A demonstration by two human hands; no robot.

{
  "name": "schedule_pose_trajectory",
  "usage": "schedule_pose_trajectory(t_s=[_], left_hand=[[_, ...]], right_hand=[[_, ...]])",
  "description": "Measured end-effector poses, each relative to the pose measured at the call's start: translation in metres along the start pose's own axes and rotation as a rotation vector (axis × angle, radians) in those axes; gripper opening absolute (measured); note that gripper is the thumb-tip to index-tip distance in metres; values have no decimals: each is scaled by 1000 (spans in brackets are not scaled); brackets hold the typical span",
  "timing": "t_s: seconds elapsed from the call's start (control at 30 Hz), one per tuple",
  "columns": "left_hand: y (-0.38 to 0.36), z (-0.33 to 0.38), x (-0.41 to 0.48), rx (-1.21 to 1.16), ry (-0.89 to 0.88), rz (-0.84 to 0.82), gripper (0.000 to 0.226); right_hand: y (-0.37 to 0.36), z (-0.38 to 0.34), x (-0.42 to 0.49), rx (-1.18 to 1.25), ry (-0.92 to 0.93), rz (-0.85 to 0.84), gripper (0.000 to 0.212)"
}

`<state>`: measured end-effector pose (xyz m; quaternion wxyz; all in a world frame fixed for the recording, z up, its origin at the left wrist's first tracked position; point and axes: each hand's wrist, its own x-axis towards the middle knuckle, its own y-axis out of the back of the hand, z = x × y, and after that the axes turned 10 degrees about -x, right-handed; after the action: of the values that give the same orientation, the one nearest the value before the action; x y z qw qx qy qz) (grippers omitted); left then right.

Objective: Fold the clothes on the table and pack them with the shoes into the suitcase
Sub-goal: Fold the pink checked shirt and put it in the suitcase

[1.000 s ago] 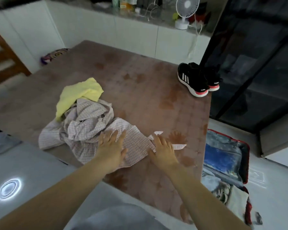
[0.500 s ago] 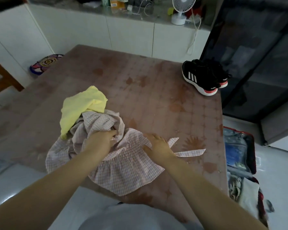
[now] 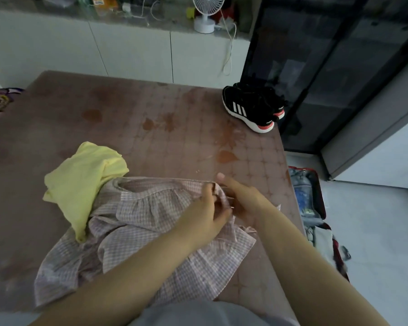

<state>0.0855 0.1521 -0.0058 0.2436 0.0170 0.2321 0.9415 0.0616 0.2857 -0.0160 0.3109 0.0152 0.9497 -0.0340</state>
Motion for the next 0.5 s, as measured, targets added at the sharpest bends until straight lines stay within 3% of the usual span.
schedule_pose_trajectory(t_s=[0.13, 0.23, 0.4, 0.5], left_hand=[[6, -17, -3, -118, 87, 2, 57], [19, -26, -5, -92, 103, 41, 60], [64, -56, 9, 156, 25, 266, 54], [96, -89, 30, 427, 178, 181, 61]], right_hand=[[12, 14, -7, -175, 61, -170, 31], [10, 19, -7, -231, 111, -54, 18], [32, 9, -7, -395, 162, 85, 10], [52, 1, -8, -566, 219, 186, 14]])
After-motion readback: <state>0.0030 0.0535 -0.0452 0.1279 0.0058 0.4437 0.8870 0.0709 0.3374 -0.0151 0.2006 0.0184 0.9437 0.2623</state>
